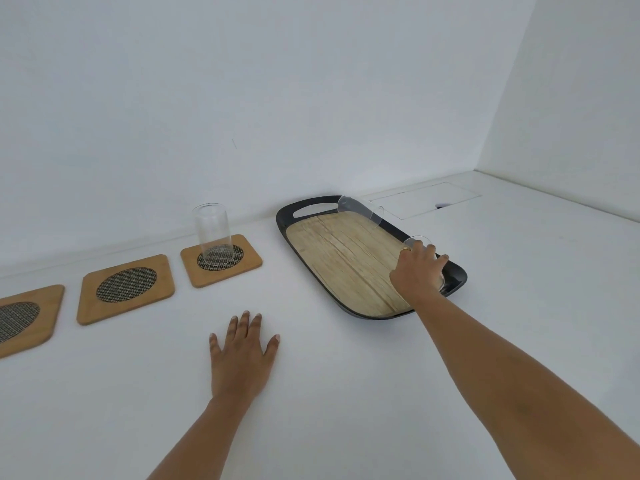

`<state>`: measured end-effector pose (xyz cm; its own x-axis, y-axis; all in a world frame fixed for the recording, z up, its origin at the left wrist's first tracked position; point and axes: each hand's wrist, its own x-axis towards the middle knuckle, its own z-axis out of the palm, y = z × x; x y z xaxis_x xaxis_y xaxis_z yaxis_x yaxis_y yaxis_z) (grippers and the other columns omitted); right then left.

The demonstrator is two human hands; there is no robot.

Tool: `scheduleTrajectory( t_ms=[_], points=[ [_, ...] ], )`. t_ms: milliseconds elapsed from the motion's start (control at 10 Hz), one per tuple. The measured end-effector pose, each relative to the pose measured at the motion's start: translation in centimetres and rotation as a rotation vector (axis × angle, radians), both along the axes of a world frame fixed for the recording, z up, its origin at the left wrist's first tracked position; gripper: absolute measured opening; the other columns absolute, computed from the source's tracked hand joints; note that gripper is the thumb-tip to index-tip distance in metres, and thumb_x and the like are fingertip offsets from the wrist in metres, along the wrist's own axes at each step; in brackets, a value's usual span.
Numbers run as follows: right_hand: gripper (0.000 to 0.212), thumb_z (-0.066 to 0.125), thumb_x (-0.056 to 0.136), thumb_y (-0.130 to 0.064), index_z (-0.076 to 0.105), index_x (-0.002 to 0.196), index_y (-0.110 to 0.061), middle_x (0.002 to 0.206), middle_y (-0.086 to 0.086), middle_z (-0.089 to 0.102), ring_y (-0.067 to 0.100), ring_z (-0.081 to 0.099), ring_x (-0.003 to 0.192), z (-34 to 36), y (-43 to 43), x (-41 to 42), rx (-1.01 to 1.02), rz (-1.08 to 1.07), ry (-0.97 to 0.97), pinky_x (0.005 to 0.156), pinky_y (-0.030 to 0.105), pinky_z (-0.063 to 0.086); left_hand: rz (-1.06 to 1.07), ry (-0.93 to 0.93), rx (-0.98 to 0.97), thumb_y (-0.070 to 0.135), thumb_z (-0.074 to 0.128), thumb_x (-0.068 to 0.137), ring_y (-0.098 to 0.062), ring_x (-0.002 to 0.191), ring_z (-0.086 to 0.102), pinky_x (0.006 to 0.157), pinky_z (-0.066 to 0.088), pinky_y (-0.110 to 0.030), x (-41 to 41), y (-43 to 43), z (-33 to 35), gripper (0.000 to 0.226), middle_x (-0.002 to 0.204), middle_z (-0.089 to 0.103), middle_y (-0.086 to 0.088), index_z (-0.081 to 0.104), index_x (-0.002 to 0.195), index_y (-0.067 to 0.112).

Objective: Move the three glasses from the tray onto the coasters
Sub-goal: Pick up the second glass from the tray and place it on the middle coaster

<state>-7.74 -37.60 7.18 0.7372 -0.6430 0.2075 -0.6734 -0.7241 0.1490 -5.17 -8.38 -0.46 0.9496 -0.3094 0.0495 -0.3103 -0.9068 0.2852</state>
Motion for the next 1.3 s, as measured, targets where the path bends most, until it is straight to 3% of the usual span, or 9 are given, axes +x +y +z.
scheduleTrajectory(
  t_ms=[100,200,300,500,600,800,900,1100,1300],
  points=[
    [0.045,0.047,0.089,-0.022,0.043,0.132,-0.013,0.137,0.012,0.037,0.031,0.038,0.125,-0.2,-0.4,0.3,0.007,0.036,-0.032,0.101,0.048,0.039,0.003,-0.001,-0.007,0.051,0.025,0.096,-0.013,0.148,0.005,0.119,0.007,-0.047,-0.1,0.0,0.0,0.06,0.16,0.011,0.005,0.014,0.149,0.025],
    [0.055,0.048,0.09,-0.026,0.032,0.141,-0.019,0.151,0.016,0.019,0.034,0.024,0.137,-0.5,-1.1,0.5,0.125,0.068,0.002,0.103,0.047,0.038,0.004,-0.006,-0.01,0.051,0.026,0.096,-0.013,0.148,0.006,0.119,0.007,-0.047,-0.1,0.1,0.0,0.06,0.16,0.011,0.004,0.015,0.149,0.025],
    [0.059,0.048,0.091,-0.036,0.027,0.144,-0.021,0.155,0.019,0.009,0.036,0.014,0.143,-0.8,-1.5,0.6,0.207,0.029,0.068,0.109,0.052,0.03,0.008,-0.004,-0.016,0.051,0.026,0.096,-0.012,0.148,0.006,0.119,0.007,-0.047,-0.1,0.0,0.0,0.06,0.16,0.012,0.005,0.015,0.149,0.025],
    [0.056,0.055,0.086,-0.022,0.035,0.136,-0.006,0.137,0.013,0.034,0.029,0.039,0.122,-0.4,-2.0,0.6,0.14,0.042,-0.092,0.09,0.042,0.047,0.011,-0.002,-0.018,0.052,0.026,0.096,-0.012,0.148,0.006,0.119,0.007,-0.046,-0.1,0.0,0.1,0.06,0.16,0.011,0.005,0.015,0.149,0.025],
    [0.071,0.059,0.083,-0.024,0.024,0.143,-0.006,0.138,0.013,0.031,0.031,0.037,0.122,-0.2,-1.8,0.8,0.21,0.02,-0.129,0.088,0.041,0.047,0.012,-0.001,-0.019,0.051,0.026,0.096,-0.012,0.148,0.006,0.119,0.007,-0.046,-0.1,0.0,0.2,0.06,0.16,0.011,0.005,0.015,0.149,0.025],
    [0.072,0.049,0.086,-0.043,0.017,0.148,-0.028,0.143,0.017,0.021,0.038,0.033,0.123,0.3,-1.7,0.8,0.304,-0.008,-0.073,0.089,0.041,0.047,0.013,0.006,-0.017,0.052,0.026,0.096,-0.012,0.148,0.005,0.119,0.006,-0.046,-0.1,0.0,0.0,0.06,0.16,0.01,0.006,0.014,0.149,0.026],
    [0.071,0.049,0.086,-0.045,0.019,0.147,-0.027,0.145,0.018,0.02,0.04,0.032,0.126,0.9,-1.6,1.0,0.35,-0.03,-0.026,0.092,0.042,0.046,0.012,0.002,-0.015,0.051,0.026,0.096,-0.012,0.148,0.005,0.119,0.006,-0.046,-0.1,0.1,0.0,0.06,0.16,0.011,0.005,0.014,0.149,0.025],
    [0.068,0.053,0.085,-0.043,0.023,0.143,-0.025,0.136,0.021,0.036,0.037,0.04,0.123,1.6,-0.9,1.3,0.314,-0.038,0.077,0.092,0.041,0.045,0.009,0.002,-0.022,0.051,0.026,0.096,-0.012,0.148,0.006,0.119,0.006,-0.046,-0.1,0.0,0.1,0.06,0.16,0.011,0.005,0.015,0.149,0.025],
    [0.081,0.056,0.086,-0.037,0.006,0.149,-0.028,0.137,0.02,0.034,0.034,0.048,0.119,2.3,-0.6,1.3,0.382,-0.068,0.069,0.091,0.04,0.047,0.009,0.003,-0.013,0.052,0.025,0.096,-0.012,0.148,0.005,0.119,0.006,-0.046,-0.1,0.1,0.1,0.06,0.16,0.01,0.006,0.014,0.149,0.026]
  ],
)
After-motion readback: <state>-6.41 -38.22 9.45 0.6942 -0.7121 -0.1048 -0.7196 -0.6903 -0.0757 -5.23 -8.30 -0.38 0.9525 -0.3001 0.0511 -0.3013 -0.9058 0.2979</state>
